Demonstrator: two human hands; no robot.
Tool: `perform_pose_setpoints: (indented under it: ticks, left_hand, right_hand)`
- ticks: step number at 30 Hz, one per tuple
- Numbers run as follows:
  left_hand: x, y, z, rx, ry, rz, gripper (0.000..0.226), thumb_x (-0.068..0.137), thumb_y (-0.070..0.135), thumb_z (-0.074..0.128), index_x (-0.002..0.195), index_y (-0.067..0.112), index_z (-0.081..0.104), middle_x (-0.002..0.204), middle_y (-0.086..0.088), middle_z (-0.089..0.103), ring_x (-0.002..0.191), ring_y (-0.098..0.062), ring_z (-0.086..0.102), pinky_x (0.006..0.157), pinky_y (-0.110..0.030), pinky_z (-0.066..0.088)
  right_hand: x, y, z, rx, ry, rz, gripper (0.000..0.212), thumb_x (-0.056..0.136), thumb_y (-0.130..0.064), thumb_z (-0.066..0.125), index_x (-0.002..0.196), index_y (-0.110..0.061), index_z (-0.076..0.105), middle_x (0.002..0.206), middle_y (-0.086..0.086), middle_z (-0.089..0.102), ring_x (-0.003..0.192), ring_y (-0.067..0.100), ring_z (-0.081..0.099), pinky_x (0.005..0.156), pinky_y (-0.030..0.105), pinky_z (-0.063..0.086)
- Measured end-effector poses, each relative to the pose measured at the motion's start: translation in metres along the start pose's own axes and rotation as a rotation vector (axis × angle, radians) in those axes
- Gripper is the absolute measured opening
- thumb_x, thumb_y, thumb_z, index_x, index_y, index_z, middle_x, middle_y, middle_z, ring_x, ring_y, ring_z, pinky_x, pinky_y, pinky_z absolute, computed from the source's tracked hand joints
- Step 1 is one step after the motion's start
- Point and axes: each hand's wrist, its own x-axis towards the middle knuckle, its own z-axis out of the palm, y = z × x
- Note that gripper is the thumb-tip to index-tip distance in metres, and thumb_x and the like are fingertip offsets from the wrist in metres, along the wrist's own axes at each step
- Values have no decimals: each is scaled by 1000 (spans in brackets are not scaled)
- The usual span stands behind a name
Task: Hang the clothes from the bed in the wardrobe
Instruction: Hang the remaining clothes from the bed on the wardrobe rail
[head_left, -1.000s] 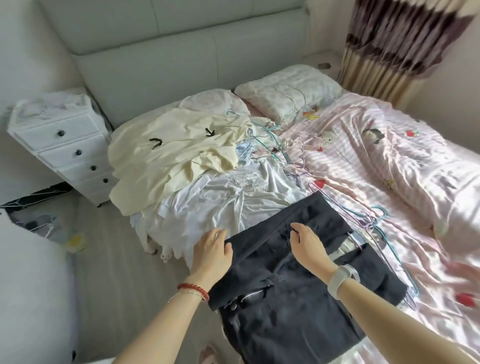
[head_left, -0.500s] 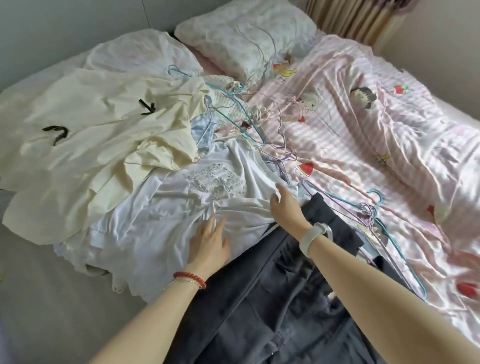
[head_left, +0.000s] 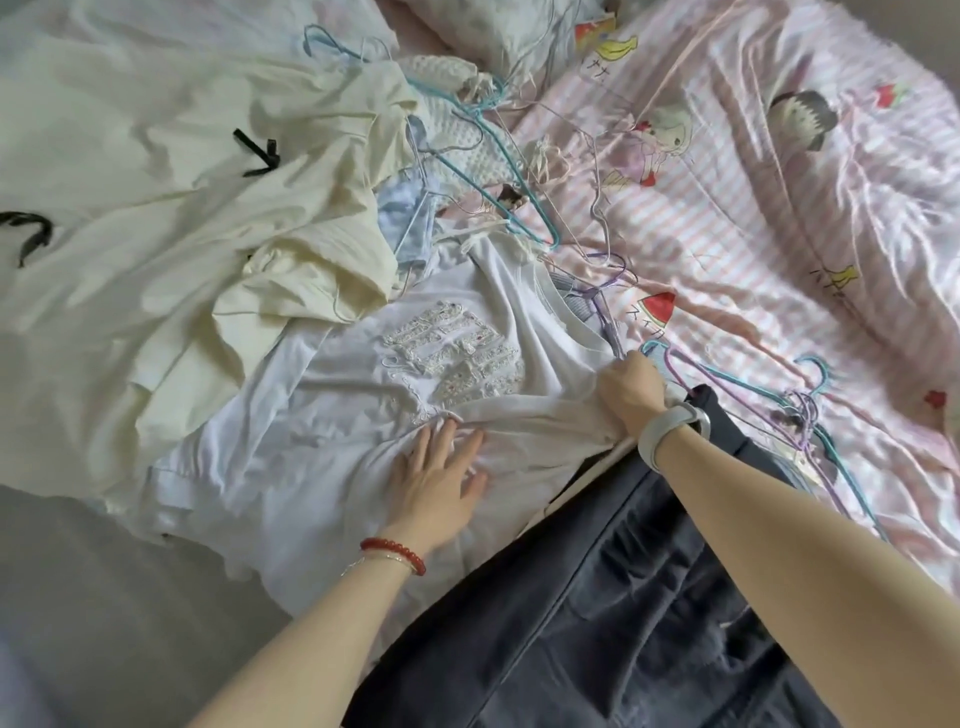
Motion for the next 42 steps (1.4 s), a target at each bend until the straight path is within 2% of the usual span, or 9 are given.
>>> perform_pose_setpoints:
  ticks: [6,11,16,23,28,31,33,37,42]
  left_hand:
    - [2,2,-2,12,-11,-32,53,93,43,29,143,41,12,155,7,-7,142,-21,-6,111,-49,6]
    - [-2,0,-20,-80,-30,24,48,96,28,33,144,29,28,156,-1,7,142,-22,9,114,-41,14]
    - [-25,-2,-58,-349,225,-75,35,97,17,41,130,12,50,135,-8,48,123,-21,45,99,-25,33]
    - [-58,19,-117,-338,424,-41,40,97,19,41,136,12,40,141,-10,38,130,-23,36,103,-28,28]
    - [-87,57,-151,-118,721,104,56,95,19,45,146,13,21,154,-9,16,142,-24,11,114,-39,13]
    - [-107,73,-159,85,661,152,54,98,23,36,147,19,14,156,-1,9,144,-20,-1,115,-38,2]
    - [-125,81,-158,143,601,156,45,99,21,34,143,18,29,153,-2,23,143,-20,8,113,-40,4]
    - [-182,90,-145,139,721,144,25,98,18,39,110,11,60,111,-10,62,105,-30,54,89,-37,32]
    - [-285,86,-70,-49,738,-47,20,95,22,43,87,17,60,89,0,65,80,-26,58,66,-34,41]
  right_hand:
    - [-23,-17,9,368,-99,-87,25,92,-15,38,67,-13,42,62,1,44,57,14,42,49,23,38]
    - [-49,-46,11,617,-61,-91,11,93,-11,38,98,-9,47,87,9,50,81,20,48,59,26,38]
    - [-86,-18,-4,596,-8,-66,14,93,-10,33,96,-13,47,85,0,49,67,14,45,57,25,34]
    - [-133,41,-43,542,85,-376,23,96,-28,39,88,-11,53,65,-6,47,55,4,41,50,20,31]
    - [-174,75,-70,388,57,-697,17,95,-23,46,82,-15,54,56,-7,46,48,7,37,51,22,30]
    - [-197,97,-88,296,60,-857,17,94,-20,48,83,-8,56,48,-9,40,42,7,34,48,22,26]
    - [-211,108,-98,260,99,-931,17,93,-18,50,83,-7,57,43,-11,35,38,7,34,45,17,23]
    - [-227,127,-108,156,254,-1016,13,91,-17,54,90,-8,63,56,2,61,49,23,56,50,25,30]
    - [-236,144,-105,142,255,-1033,16,93,-15,51,88,-7,64,77,6,69,73,30,62,62,25,29]
